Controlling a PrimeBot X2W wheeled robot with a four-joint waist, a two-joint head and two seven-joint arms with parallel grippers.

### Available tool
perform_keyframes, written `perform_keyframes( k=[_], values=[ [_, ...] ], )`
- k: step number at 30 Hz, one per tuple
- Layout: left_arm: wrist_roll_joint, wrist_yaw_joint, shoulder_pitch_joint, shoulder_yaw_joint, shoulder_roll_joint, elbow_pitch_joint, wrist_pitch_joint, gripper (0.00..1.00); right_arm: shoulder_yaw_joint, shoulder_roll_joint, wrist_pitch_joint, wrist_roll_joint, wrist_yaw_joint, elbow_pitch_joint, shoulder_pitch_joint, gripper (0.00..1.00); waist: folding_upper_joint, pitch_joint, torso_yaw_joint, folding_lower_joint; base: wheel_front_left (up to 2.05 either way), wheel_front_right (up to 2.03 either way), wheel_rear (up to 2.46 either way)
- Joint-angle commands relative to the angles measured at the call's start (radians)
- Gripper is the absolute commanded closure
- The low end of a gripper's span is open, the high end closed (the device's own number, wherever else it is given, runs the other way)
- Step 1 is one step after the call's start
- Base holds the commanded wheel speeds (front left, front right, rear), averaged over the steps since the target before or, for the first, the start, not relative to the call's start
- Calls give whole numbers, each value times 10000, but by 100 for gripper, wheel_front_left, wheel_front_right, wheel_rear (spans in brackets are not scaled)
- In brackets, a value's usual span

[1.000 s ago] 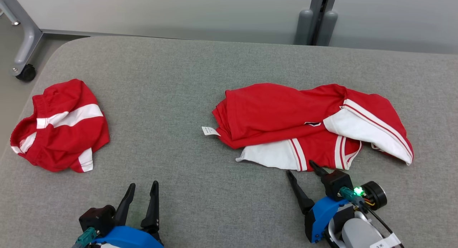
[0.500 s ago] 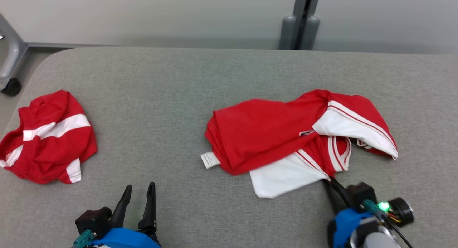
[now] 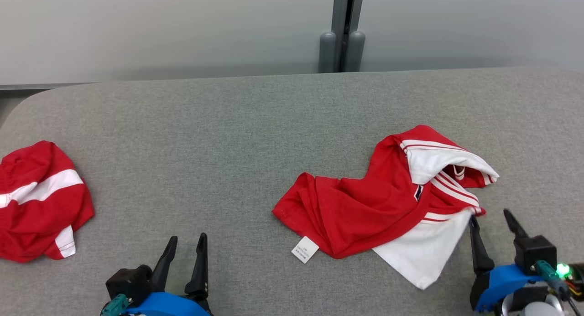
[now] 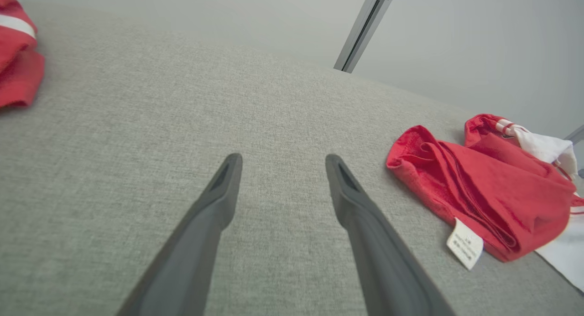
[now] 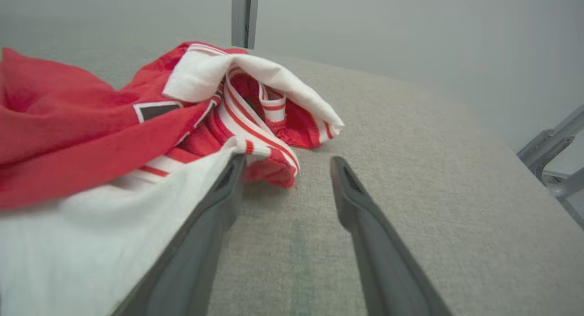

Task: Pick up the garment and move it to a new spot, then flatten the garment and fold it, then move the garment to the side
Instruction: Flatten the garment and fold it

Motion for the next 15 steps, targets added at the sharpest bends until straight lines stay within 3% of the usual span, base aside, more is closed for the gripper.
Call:
perform_keyframes(
  k=[1, 8, 15],
  values=[
    [25, -14, -44, -72, -3, -67, -25, 0, 1, 57, -4, 127, -4, -256, -13, 0, 0, 18, -22, 0, 0, 0, 0],
    [86, -14, -445, -932, 94, -686, -25, 0, 964, 157, -5, 1706, -4, -2370, 174, 0, 0, 174, -149, 0, 0, 0, 0],
    [-538, -14, -1342, -3565, 509, -1419, -25, 0, 2046, 159, -5, 2629, -3, -2504, 239, 0, 0, 493, -371, 0, 0, 0, 0]
  ],
)
